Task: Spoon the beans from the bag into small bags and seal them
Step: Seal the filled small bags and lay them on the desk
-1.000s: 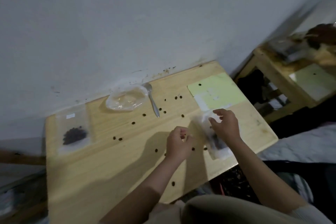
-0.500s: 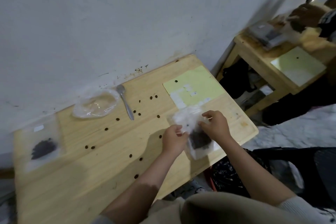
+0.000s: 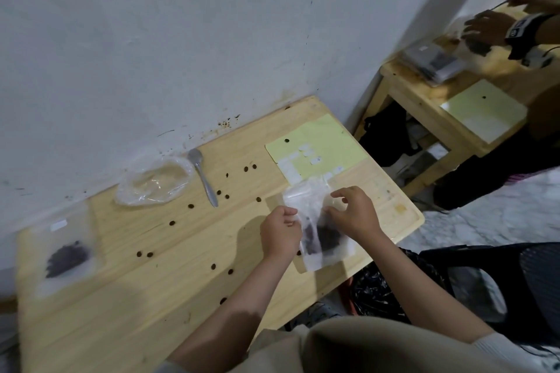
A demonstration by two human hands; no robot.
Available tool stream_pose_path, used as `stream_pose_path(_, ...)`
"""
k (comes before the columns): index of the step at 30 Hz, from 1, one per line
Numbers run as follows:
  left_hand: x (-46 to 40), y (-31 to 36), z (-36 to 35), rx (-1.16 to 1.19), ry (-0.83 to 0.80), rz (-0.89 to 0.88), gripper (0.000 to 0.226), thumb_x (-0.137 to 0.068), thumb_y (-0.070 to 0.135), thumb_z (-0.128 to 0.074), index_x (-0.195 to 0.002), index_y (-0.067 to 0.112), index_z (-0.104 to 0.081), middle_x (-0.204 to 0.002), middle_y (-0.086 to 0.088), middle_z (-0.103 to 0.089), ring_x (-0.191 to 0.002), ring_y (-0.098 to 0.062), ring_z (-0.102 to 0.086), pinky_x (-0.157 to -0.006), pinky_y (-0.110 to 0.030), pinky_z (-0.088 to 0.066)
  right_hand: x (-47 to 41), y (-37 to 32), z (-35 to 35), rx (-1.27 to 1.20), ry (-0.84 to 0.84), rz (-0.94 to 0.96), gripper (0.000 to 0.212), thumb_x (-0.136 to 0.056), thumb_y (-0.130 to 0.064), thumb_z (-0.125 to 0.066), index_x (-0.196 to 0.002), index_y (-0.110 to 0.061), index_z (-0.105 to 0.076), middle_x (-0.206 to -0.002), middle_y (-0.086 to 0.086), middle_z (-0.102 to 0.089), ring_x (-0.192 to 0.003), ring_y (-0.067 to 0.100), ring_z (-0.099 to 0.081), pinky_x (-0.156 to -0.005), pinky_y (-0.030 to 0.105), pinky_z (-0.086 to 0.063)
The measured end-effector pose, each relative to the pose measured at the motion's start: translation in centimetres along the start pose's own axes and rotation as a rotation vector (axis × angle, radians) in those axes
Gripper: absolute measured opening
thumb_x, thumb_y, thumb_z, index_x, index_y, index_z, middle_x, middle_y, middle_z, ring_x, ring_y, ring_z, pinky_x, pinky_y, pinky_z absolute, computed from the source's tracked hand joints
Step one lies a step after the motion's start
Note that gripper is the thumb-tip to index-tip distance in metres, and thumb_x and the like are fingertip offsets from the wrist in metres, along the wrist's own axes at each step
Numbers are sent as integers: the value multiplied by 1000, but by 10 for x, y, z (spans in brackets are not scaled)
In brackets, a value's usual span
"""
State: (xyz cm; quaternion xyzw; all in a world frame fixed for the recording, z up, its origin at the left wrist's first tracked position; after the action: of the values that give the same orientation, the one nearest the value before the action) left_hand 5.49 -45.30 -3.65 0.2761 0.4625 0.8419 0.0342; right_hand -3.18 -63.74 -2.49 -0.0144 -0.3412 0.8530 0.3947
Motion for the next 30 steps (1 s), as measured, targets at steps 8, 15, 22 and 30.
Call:
stream_pose_path(8,-4,-3,13,33,31,6,17,-85,2,-64,-89,18,-66,-92,2,-62,-80,-9,-58,-61,-10,-41,-6,5,-14,37,-81,-38,34,-80,-21,-66,-113,-14,-64,-119,7,-54,-107,23,-56,-82,31,-46)
stream_pose_path(15,-11,2,21,280,-51,103,43,-86,-5,-46,-113,23,-64,-88,2,-64,-43,-7,-38,-42,-17,-35,-41,-15,-2,-83,-7,0,31,-82,-27,-69,-108,-9,-68,-106,6,-65,-94,20,-61,-79,23,-41)
stream_pose_path(22,-25,32,61,414,37,32,27,-91,8,-59,-102,32,-65,-107,11,-64,-93,0,-57,-76,-16,-46,-123,-49,-5,-75,19,27,30,-86,-19,-63,-112,-5,-66,-105,11,-69,-99,26,-63,-82,26,-44)
stream_pose_path(30,-34,42,97,464,151,3,25,-88,10,-63,-103,29,-65,-101,2,-69,-93,-11,-65,-78,-31,-55,-171,-55,-28,174,-21,-23,13,-79,-20,-56,-78,-10,-65,-86,11,-61,-78,34,-59,-68,36,-53)
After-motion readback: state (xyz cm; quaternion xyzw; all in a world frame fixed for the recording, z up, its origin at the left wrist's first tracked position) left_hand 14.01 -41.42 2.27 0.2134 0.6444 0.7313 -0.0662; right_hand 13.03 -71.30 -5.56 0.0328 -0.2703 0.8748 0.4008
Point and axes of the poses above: each hand's wrist, its own x-axis away from the middle knuckle, its own z-axis out of the back of the hand, y = z × x, the point moved 10 cm from there along -x, towards the middle knuckle
